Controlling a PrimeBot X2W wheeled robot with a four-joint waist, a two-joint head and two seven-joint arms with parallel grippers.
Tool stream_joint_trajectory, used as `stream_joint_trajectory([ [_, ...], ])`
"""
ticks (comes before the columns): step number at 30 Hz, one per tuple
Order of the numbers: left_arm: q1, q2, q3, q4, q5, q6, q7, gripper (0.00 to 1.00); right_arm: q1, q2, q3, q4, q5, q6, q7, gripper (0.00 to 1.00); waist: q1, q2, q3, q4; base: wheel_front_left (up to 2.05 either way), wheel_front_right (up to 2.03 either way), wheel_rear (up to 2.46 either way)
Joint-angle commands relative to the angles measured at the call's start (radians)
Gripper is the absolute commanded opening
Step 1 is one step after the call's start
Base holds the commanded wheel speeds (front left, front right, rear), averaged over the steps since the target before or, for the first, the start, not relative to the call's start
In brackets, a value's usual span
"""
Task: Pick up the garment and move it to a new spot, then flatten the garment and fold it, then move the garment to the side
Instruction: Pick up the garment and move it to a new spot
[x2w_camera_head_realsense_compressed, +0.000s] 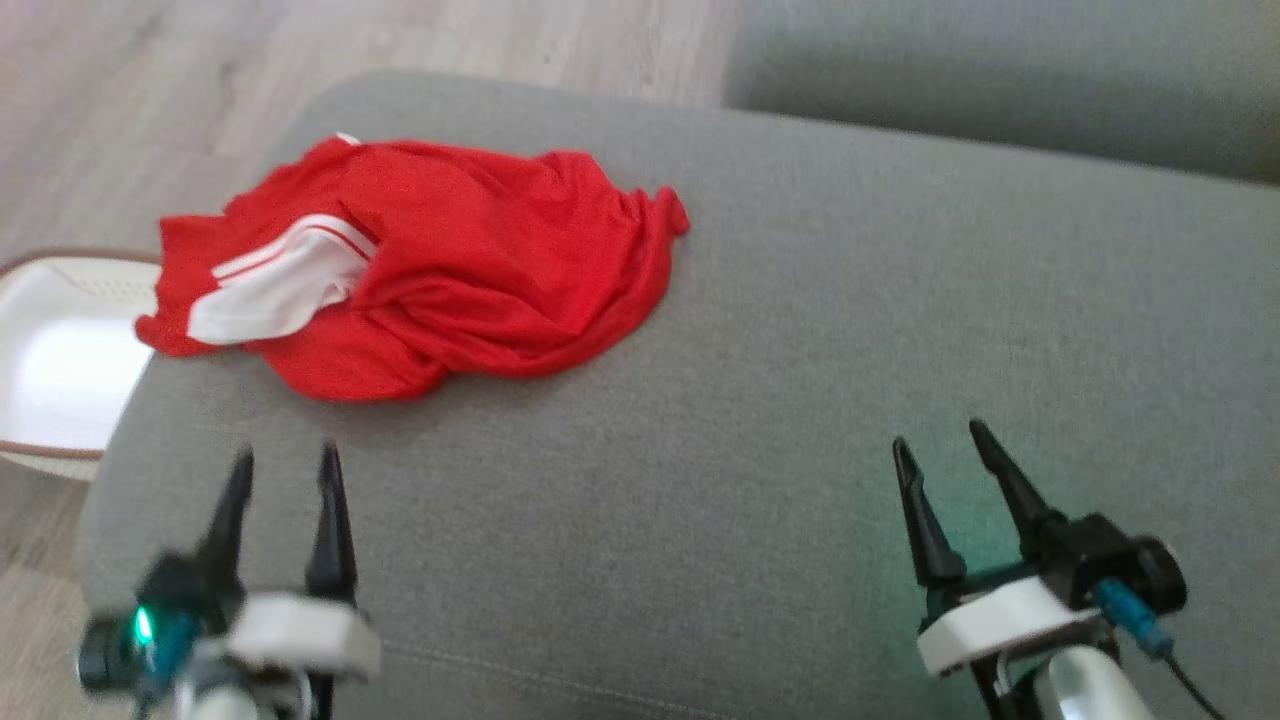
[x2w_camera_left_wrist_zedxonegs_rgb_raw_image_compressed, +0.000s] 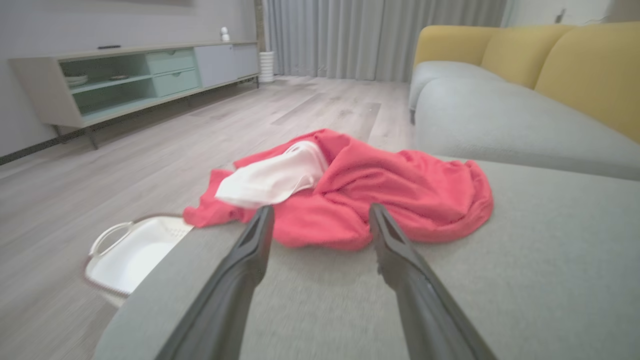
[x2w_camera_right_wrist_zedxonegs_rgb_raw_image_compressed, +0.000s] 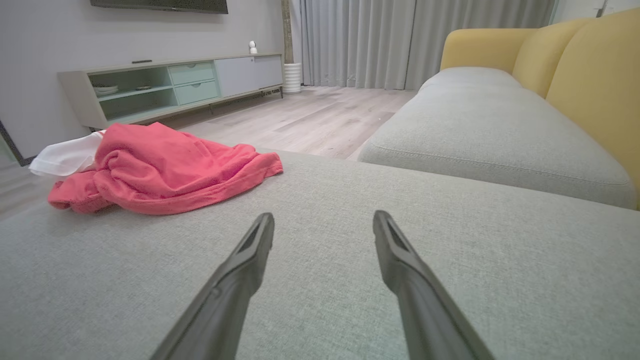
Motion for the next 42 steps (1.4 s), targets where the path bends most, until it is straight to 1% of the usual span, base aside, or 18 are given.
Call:
stream_joint_trajectory([
  [1, -0.101, 0.011, 0.046, -0.036, -0.016, -0.012, -0.008, 1.00, -0.055, -0.022, 0.028, -0.040, -0.005, 0.008, -0.011, 1.00, 0.0000, 0.0000, 0.052, -0.024, 0.00, 0.00, 0.00],
  [4, -0.202, 0.032, 0.056, -0.031, -0.047, -0.040, 0.049, 1.00, -0.077, -0.042, 0.031, -0.050, -0.007, 0.008, -0.011, 1.00, 0.0000, 0.0000, 0.112, -0.044, 0.00, 0.00, 0.00],
  [7, -0.329, 0.055, 0.072, -0.008, -0.093, -0.070, 0.138, 1.00, -0.104, -0.069, 0.037, -0.068, -0.011, 0.008, -0.011, 1.00, 0.0000, 0.0000, 0.188, -0.065, 0.00, 0.00, 0.00],
  [9, -0.418, 0.079, 0.083, 0.015, -0.109, -0.080, 0.199, 1.00, -0.124, -0.088, 0.043, -0.081, -0.012, 0.008, -0.011, 1.00, 0.0000, 0.0000, 0.236, -0.079, 0.00, 0.00, 0.00],
  [10, -0.505, 0.093, 0.097, 0.050, -0.134, -0.087, 0.251, 1.00, -0.142, -0.105, 0.046, -0.094, -0.012, 0.008, -0.011, 1.00, 0.0000, 0.0000, 0.284, -0.092, 0.00, 0.00, 0.00],
  [13, -0.611, 0.112, 0.097, 0.136, -0.155, -0.100, 0.323, 1.00, -0.157, -0.124, 0.050, -0.111, -0.013, 0.008, -0.011, 1.00, 0.0000, 0.0000, 0.335, -0.108, 0.00, 0.00, 0.00],
  [15, -0.671, 0.120, 0.098, 0.205, -0.165, -0.102, 0.365, 1.00, -0.163, -0.134, 0.056, -0.123, -0.014, 0.008, -0.011, 1.00, 0.0000, 0.0000, 0.366, -0.117, 0.00, 0.00, 0.00],
  [16, -0.671, 0.120, 0.098, 0.205, -0.165, -0.102, 0.365, 1.00, -0.163, -0.134, 0.056, -0.123, -0.014, 0.008, -0.011, 1.00, 0.0000, 0.0000, 0.366, -0.117, 0.00, 0.00, 0.00],
  [20, -0.765, 0.136, 0.098, 0.355, -0.170, -0.089, 0.429, 1.00, -0.170, -0.150, 0.062, -0.142, -0.012, 0.008, -0.011, 1.00, 0.0000, 0.0000, 0.398, -0.134, 0.00, 0.00, 0.00],
  [23, -0.815, 0.151, 0.083, 0.458, -0.150, -0.076, 0.449, 1.00, -0.169, -0.157, 0.053, -0.151, -0.009, 0.008, -0.011, 1.00, 0.0000, 0.0000, 0.406, -0.142, 0.00, 0.00, 0.00],
  [25, -0.841, 0.146, 0.077, 0.515, -0.152, -0.079, 0.455, 1.00, -0.168, -0.157, 0.048, -0.154, -0.008, 0.008, -0.011, 1.00, 0.0000, 0.0000, 0.405, -0.146, 0.00, 0.00, 0.00],
  [27, -0.862, 0.144, 0.069, 0.558, -0.152, -0.085, 0.448, 0.00, -0.165, -0.156, 0.048, -0.151, -0.007, 0.008, -0.011, 1.00, 0.0000, 0.0000, 0.395, -0.149, 0.00, 0.00, 0.00],
  [31, -0.894, 0.159, 0.062, 0.590, -0.146, -0.097, 0.390, 0.00, -0.162, -0.142, 0.046, -0.147, -0.003, 0.008, -0.011, 1.00, 0.0000, 0.0000, 0.359, -0.153, 0.00, 0.00, 0.00],
  [35, -0.918, 0.179, 0.062, 0.552, -0.145, -0.110, 0.344, 0.00, -0.143, -0.124, 0.042, -0.135, 0.001, 0.008, -0.011, 1.00, 0.0000, 0.0000, 0.304, -0.152, 0.00, 0.00, 0.00],
  [38, -0.926, 0.190, 0.054, 0.476, -0.151, -0.130, 0.342, 0.00, -0.124, -0.106, 0.038, -0.129, 0.008, 0.008, -0.011, 1.00, 0.0000, 0.0000, 0.259, -0.152, 0.00, 0.00, 0.00],
  [42, -0.915, 0.189, 0.033, 0.309, -0.176, -0.158, 0.382, 0.00, -0.098, -0.078, 0.031, -0.120, 0.015, 0.008, -0.011, 1.00, 0.0000, 0.0000, 0.205, -0.160, 0.00, 0.00, 0.00],
])
